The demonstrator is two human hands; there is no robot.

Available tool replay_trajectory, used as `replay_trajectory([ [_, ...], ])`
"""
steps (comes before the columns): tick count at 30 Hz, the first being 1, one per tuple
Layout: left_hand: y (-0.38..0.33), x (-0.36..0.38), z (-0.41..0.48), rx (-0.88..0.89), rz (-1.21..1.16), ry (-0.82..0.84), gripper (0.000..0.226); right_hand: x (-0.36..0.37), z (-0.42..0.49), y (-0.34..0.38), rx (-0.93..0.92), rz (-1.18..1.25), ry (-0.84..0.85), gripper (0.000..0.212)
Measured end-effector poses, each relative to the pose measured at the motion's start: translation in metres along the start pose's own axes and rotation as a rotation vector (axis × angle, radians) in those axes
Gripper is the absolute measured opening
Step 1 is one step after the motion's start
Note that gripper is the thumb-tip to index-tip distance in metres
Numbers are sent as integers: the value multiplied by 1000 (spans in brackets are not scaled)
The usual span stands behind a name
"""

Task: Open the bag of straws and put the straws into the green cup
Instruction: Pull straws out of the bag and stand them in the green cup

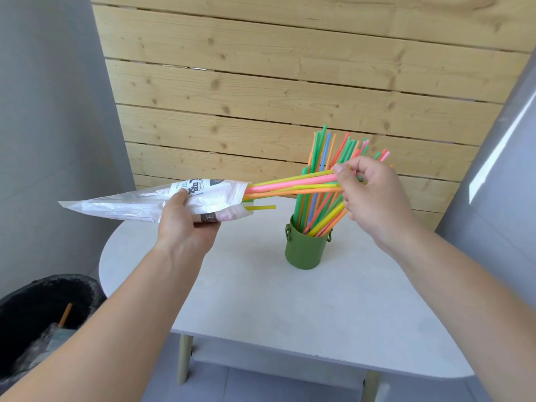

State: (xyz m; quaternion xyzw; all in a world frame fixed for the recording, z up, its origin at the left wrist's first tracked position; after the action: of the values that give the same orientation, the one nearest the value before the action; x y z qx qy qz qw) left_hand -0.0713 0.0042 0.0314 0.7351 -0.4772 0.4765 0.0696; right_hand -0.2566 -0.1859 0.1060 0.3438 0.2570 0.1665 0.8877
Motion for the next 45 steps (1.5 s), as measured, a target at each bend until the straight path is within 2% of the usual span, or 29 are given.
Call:
replay_trajectory([
  [4,-2,-2,1,26,-5,-1,24,-18,5,-3,2,-2,11,20],
  [10,-6,-2,1,38,-10,4,11,-49,5,-7,22,-23,-9,20],
  [17,1,-1,1,5,9,0,15,-75,-4,-4,59,-36,-23,24],
  [28,14,3,1,-25,-10,3,19,-127,-11,2,101,-138,-91,17],
  [38,19,4,-2,-28,18,-14,12,-138,-12,-2,163,-313,-9,26],
  [45,22,3,0,-36,20,0,15,-125,-6,5,132,-479,57,24],
])
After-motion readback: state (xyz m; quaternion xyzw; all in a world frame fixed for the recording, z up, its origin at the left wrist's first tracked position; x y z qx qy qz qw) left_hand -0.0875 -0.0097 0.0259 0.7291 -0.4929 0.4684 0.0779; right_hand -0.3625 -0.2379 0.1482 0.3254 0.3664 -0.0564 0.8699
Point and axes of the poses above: each hand's wrist, its own z-axis towards the middle knuckle, its own x-axis out of the palm, y = z × x, the point moved 4 cm from there along z, towards the middle knuckle, and after that the axes turned 15 degrees about -x, right-handed, at the moved point
